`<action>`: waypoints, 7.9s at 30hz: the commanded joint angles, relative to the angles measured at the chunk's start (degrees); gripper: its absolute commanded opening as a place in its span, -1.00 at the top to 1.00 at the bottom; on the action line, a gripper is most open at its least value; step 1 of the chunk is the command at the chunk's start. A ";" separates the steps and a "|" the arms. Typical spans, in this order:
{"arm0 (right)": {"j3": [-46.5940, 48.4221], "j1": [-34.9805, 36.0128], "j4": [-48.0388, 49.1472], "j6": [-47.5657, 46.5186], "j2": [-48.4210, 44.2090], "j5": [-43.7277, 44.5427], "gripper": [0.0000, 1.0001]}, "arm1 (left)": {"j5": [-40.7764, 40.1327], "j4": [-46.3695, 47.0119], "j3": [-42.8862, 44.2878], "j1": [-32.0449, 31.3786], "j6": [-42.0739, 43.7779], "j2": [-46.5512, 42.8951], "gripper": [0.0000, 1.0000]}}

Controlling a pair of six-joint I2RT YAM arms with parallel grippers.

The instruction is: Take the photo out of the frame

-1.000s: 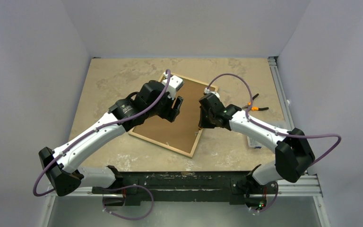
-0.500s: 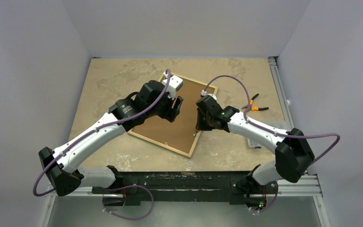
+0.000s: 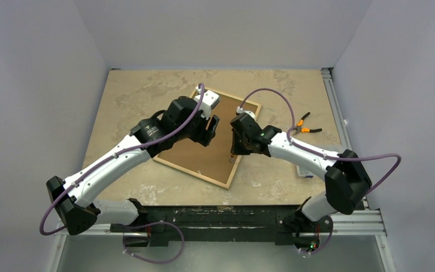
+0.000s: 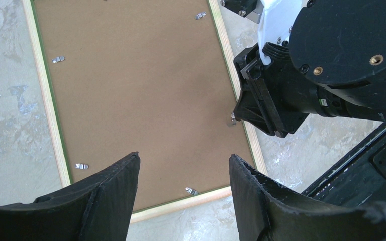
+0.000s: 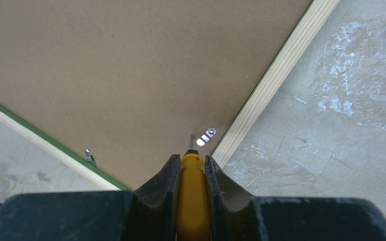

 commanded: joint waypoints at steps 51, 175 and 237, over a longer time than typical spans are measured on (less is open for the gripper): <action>3.75 0.22 -0.79 -5.41 -6.04 4.81 1.00 | 11.28 5.63 -2.45 8.10 -8.13 4.54 -0.39; 30.04 17.74 3.16 -18.35 22.00 0.74 1.00 | 34.62 11.01 -18.23 49.58 -22.71 -4.92 -0.62; 33.22 22.68 -3.57 -18.24 26.76 5.71 1.00 | 45.61 19.30 -21.96 54.23 -30.51 2.59 -0.53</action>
